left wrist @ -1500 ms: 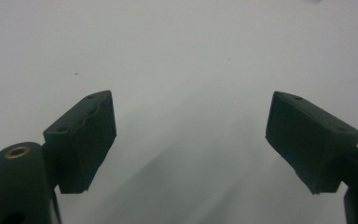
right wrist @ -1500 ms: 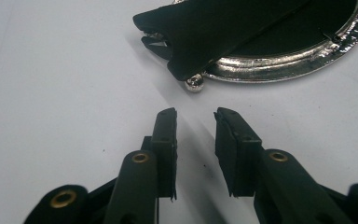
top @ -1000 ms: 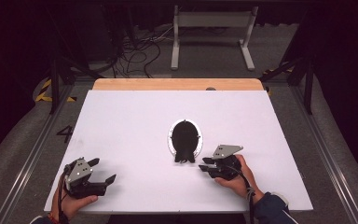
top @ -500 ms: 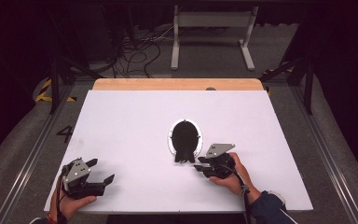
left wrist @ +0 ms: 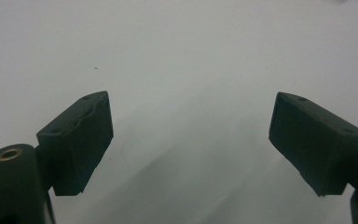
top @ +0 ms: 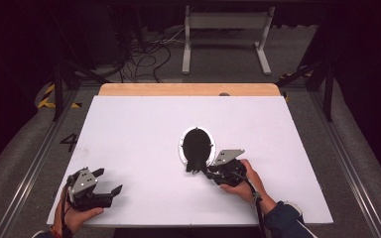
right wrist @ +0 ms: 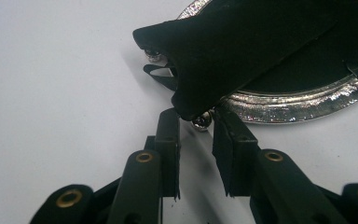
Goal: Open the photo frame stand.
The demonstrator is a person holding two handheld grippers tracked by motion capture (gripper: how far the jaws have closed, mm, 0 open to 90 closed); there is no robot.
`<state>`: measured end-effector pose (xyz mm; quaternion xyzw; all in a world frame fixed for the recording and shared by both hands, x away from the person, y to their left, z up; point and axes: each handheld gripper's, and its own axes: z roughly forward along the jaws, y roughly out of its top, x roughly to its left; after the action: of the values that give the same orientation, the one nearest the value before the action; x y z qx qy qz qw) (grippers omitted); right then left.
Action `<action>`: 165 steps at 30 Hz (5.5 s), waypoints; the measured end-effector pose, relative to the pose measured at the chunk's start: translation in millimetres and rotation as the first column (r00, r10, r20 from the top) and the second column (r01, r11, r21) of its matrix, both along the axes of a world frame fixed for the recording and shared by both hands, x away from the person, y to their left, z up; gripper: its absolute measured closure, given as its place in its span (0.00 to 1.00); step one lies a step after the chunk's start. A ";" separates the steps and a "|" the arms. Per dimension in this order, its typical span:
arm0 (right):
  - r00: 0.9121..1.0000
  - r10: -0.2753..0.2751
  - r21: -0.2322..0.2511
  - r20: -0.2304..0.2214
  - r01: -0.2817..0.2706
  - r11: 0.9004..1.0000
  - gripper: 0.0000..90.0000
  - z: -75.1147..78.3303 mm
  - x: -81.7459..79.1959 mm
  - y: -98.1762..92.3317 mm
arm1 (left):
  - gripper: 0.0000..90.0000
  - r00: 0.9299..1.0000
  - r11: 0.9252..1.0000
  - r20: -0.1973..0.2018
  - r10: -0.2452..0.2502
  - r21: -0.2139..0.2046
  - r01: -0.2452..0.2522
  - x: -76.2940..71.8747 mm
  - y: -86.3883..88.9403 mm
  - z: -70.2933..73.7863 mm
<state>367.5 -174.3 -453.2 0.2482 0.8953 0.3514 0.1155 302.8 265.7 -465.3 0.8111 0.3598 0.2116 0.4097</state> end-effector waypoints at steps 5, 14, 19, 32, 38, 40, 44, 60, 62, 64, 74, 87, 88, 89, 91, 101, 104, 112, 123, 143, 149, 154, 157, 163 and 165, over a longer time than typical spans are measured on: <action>1.000 -0.012 0.038 -0.025 0.013 0.999 0.80 -1.2 2.3 -0.6 | 0.16 1.000 1.000 -0.002 -0.003 0.003 0.003 0.0 -0.4 0.2; 0.994 -0.016 0.117 -0.105 0.028 0.993 0.75 -2.3 9.2 -4.5 | 0.15 1.000 1.000 0.003 0.015 0.016 -0.015 -0.6 0.4 0.5; 0.987 -0.026 0.169 -0.156 0.053 0.984 0.72 -4.3 13.5 -6.4 | 0.15 1.000 0.999 0.002 0.015 0.029 -0.015 -0.6 -0.3 0.3; 0.957 -0.016 0.321 -0.289 0.112 0.941 0.65 -3.3 24.4 -14.7 | 0.15 1.000 0.999 -0.003 0.009 0.053 -0.009 0.6 -2.9 -1.3; 0.940 -0.003 0.359 -0.341 0.133 0.924 0.58 -6.5 28.7 -16.8 | 0.16 1.000 0.998 -0.007 0.008 0.064 -0.008 1.1 -4.8 -2.4; 0.940 0.003 0.352 -0.341 0.124 0.928 0.51 -7.2 29.1 -15.9 | 0.16 1.000 0.997 -0.010 0.014 0.070 -0.013 1.1 -5.5 -2.5; 0.937 0.014 0.347 -0.350 0.116 0.931 0.48 -8.3 29.3 -14.2 | 0.16 1.000 0.997 -0.011 0.002 0.071 -0.001 1.7 -6.8 -3.1; 0.848 -0.059 0.460 -0.527 0.343 0.819 0.65 -16.6 42.6 -20.9 | 0.16 0.999 0.996 0.004 -0.033 0.079 0.032 13.3 -24.8 -0.2; 0.846 -0.060 0.466 -0.530 0.350 0.813 0.65 -17.0 42.7 -20.3 | 0.17 0.999 0.996 0.009 -0.046 0.075 0.045 17.0 -30.9 1.9; 0.839 -0.054 0.482 -0.542 0.363 0.798 0.65 -17.8 43.8 -19.3 | 0.17 0.998 0.996 0.008 -0.064 0.065 0.063 22.6 -37.6 4.0; 0.813 -0.078 0.498 -0.577 0.426 0.755 0.61 -19.6 48.1 -11.0 | 0.19 0.986 0.985 -0.019 -0.163 0.045 0.164 67.7 -86.7 12.8; 0.812 -0.069 0.518 -0.580 0.433 0.737 0.65 -23.3 53.8 -11.3 | 0.20 0.974 0.974 -0.026 -0.224 0.004 0.225 114.6 -129.2 20.9; 0.812 -0.068 0.518 -0.579 0.432 0.738 0.65 -23.4 53.9 -11.5 | 0.20 0.973 0.974 -0.034 -0.226 0.004 0.227 115.6 -131.9 19.3; 0.812 -0.067 0.518 -0.580 0.432 0.738 0.65 -23.1 53.8 -11.5 | 0.20 0.973 0.974 -0.042 -0.228 0.004 0.228 116.4 -134.5 17.8; 0.818 -0.069 0.516 -0.572 0.424 0.744 0.66 -22.9 53.6 -11.3 | 0.19 0.970 0.972 -0.055 -0.235 -0.001 0.236 117.7 -138.4 15.8; 0.845 -0.047 0.513 -0.533 0.367 0.776 0.70 -19.9 53.0 -11.5 | 0.19 0.959 0.955 -0.111 -0.262 -0.172 0.241 135.5 -140.7 13.0; 0.863 -0.031 0.513 -0.505 0.329 0.793 0.71 -17.4 52.6 -11.0 | 0.18 0.956 0.955 -0.123 -0.267 -0.166 0.245 136.9 -145.7 11.2; 0.917 0.010 0.505 -0.398 0.210 0.837 0.73 -11.3 48.7 -9.7 | 0.19 0.939 0.944 -0.182 -0.293 -0.212 0.253 141.1 -152.4 6.7; 0.940 0.023 0.488 -0.342 0.157 0.859 0.74 -7.3 45.3 -7.3 | 0.28 0.925 0.927 -0.199 -0.325 -0.260 0.270 141.6 -157.3 3.1; 0.956 0.052 0.455 -0.288 0.089 0.886 0.74 -5.5 41.3 -10.5 | 0.63 0.919 0.899 -0.149 -0.364 -0.314 0.305 139.9 -151.7 9.6; 0.960 0.047 0.440 -0.276 0.083 0.894 0.76 -4.5 39.7 -10.6 | 0.68 0.924 0.893 -0.098 -0.370 -0.309 0.326 136.4 -150.5 15.2; 0.967 0.038 0.423 -0.254 0.076 0.903 0.81 -1.7 37.6 -10.3 | 0.72 0.927 0.896 -0.044 -0.373 -0.275 0.348 128.8 -153.0 23.1; 0.967 0.041 0.423 -0.252 0.072 0.903 0.82 -1.5 37.8 -11.1 | 0.72 0.924 0.896 -0.015 -0.383 -0.248 0.368 125.4 -154.8 26.7; 0.969 0.038 0.416 -0.243 0.069 0.907 0.83 0.3 36.1 -11.3 | 0.71 0.900 0.877 -0.019 -0.435 -0.235 0.419 121.9 -159.2 24.7; 0.973 0.034 0.405 -0.230 0.064 0.912 0.83 1.6 34.4 -10.3 | 0.71 0.898 0.875 -0.018 -0.439 -0.237 0.423 122.0 -159.5 24.7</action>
<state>401.8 -184.6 -451.7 0.3133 0.8071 0.4988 -0.0417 424.8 106.2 -440.5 0.8255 0.2062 0.0436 0.5235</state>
